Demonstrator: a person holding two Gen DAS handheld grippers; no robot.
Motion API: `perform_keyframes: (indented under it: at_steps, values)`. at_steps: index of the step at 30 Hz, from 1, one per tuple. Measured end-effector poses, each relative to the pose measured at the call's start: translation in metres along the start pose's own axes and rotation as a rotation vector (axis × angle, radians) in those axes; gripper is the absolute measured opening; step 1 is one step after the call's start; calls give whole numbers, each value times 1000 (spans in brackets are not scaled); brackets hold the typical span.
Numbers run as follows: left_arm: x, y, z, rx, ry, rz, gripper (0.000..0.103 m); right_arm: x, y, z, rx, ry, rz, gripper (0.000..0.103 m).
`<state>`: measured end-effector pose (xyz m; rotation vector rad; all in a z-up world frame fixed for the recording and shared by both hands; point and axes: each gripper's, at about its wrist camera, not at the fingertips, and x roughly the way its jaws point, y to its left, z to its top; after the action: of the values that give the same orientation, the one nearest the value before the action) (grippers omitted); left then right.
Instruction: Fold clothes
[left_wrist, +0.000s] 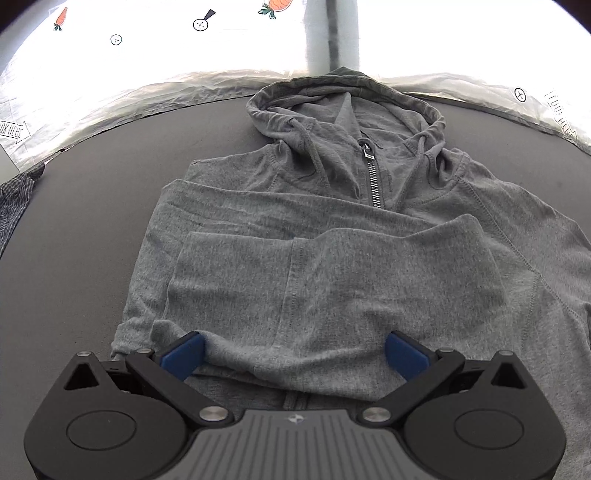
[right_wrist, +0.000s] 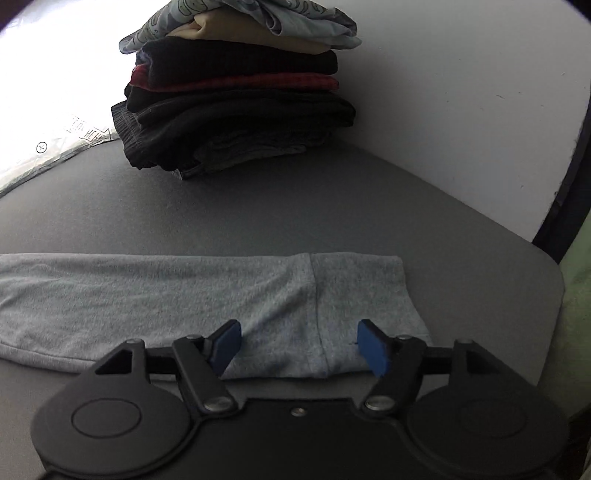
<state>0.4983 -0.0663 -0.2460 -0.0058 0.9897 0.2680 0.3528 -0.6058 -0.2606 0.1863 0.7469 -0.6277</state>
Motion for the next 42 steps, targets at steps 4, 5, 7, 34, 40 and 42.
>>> perform_keyframes:
  at_steps: [4, 5, 7, 34, 40, 42]
  values:
    - [1, 4, -2, -18, 6, -15, 103, 10, -30, -2, 109, 19, -57, 85]
    - [1, 4, -2, -19, 6, -20, 103, 11, -30, -2, 98, 17, -61, 90]
    - [1, 5, -2, -20, 6, -25, 103, 12, -30, -4, 71, 12, -68, 92]
    - [3, 12, -1, 4, 25, -63, 103, 12, -19, -36, 1028, 190, 619, 11]
    - [-5, 31, -3, 45, 66, -177, 103, 22, 83, -54, 1180, 414, 903, 11]
    - [-9, 47, -4, -4, 74, -218, 103, 15, 127, -46, 1096, 459, 958, 10]
